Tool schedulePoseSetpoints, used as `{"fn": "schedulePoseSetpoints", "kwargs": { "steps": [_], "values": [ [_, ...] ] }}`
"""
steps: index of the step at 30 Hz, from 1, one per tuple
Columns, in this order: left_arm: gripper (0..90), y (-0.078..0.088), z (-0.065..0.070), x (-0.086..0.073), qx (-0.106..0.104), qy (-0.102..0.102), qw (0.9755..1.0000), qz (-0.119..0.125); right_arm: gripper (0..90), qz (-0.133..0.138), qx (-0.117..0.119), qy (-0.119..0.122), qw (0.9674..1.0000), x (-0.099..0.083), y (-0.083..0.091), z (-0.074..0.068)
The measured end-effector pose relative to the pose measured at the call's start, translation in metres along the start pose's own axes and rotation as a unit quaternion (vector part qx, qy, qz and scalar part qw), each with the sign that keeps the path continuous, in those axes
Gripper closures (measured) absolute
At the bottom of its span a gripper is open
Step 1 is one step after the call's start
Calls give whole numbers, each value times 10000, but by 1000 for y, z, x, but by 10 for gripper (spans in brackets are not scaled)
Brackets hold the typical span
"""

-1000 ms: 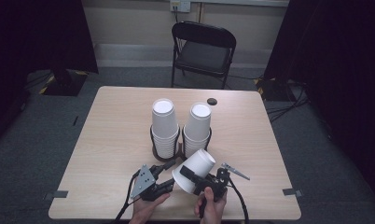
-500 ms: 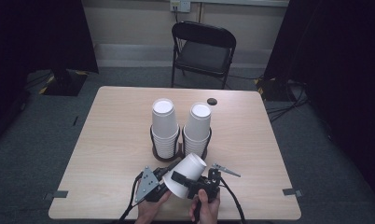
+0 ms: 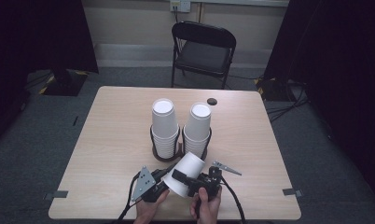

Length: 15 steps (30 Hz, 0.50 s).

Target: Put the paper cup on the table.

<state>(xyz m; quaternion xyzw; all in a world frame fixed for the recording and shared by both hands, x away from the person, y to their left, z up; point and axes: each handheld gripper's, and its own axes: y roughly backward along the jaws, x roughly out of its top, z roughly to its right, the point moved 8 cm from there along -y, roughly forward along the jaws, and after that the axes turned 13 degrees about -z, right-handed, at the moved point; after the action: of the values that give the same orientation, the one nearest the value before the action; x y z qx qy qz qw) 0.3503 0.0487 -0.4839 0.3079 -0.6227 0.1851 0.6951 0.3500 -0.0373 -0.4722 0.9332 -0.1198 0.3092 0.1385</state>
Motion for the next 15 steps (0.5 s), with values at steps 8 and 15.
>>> {"fn": "schedulePoseSetpoints", "kwargs": {
  "steps": [8,15],
  "values": [
    [858,3,-2,-2,-160,55,9998,-94,110,87,-94,84,9999,5,1,2],
    [857,6,-3,-6,-328,113,9991,-243,120,181,-232,127,9995,12,7,5]
  ]
}}
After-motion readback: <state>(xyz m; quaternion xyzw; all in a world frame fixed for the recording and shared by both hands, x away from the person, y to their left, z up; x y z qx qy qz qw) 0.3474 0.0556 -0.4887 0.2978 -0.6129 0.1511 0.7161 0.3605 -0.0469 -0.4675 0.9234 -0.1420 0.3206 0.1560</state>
